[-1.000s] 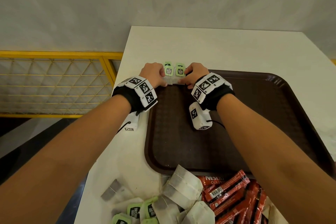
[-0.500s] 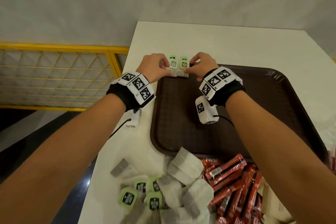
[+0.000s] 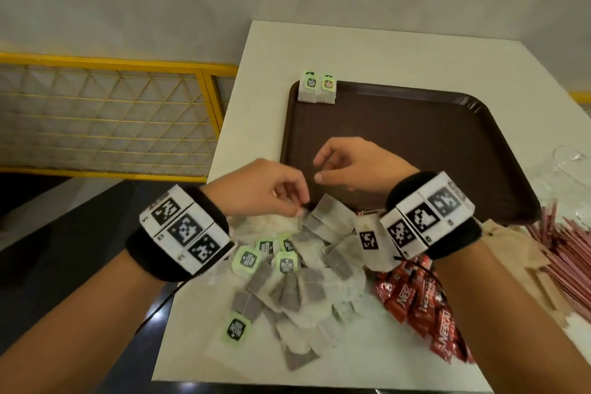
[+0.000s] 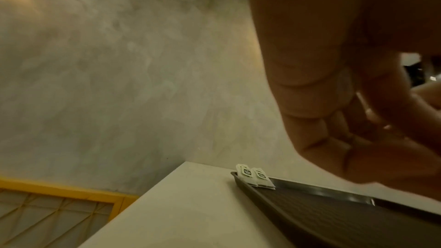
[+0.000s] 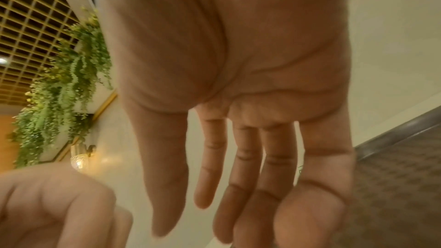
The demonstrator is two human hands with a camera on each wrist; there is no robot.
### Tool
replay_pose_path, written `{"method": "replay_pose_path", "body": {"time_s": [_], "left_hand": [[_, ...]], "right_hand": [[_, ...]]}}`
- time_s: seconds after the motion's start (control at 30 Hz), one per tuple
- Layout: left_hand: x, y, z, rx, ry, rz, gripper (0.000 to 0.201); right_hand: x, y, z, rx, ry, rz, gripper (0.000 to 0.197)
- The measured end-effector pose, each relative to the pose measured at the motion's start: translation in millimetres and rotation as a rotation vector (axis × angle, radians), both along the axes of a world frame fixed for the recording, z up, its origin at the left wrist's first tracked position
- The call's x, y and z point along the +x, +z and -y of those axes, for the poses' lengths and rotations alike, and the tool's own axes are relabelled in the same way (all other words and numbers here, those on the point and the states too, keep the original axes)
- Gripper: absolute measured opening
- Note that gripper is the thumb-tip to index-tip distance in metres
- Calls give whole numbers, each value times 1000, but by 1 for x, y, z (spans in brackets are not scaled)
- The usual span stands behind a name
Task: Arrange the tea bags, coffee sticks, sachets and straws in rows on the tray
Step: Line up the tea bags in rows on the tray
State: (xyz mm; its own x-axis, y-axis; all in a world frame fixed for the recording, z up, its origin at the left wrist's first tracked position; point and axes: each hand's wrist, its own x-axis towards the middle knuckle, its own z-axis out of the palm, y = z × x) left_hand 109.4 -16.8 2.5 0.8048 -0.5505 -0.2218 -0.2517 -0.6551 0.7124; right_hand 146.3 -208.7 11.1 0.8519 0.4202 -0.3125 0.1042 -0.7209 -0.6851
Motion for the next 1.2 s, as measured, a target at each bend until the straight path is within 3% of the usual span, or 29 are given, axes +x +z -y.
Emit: {"method": "replay_pose_path", "body": {"time_s": [0.13,0.33,0.5,0.63,0.8,0.93,1.07,1.2], "left_hand": [[-25,-16,3,167,-185,72,24],[-44,-28,15,286,-255,136,36],[-46,-32,16,257,-243,224,25],[-42,-34,14,196,-224,257,13],[-39,-35,9,36,-127,304,12],[-38,-29,5,-167,82,173,7],[-35,-23,4,-461,279,-78,9],[-32,-17,4,-620,433,-239,13]], "right_hand": [[-46,0,5,-115,95,-18,25],[-85,-6,7,-293,94,65,38],[-94,-10,7,-416,50,1,60],[-96,-14,4,-417,51,-15,57],[-95,-10,4,-433,70,57,32],[-93,-5,8,-390,34,112,22],[-89,-1,11,-218,-95,144,19],[-76,-1,11,100,-249,53,16]]}}
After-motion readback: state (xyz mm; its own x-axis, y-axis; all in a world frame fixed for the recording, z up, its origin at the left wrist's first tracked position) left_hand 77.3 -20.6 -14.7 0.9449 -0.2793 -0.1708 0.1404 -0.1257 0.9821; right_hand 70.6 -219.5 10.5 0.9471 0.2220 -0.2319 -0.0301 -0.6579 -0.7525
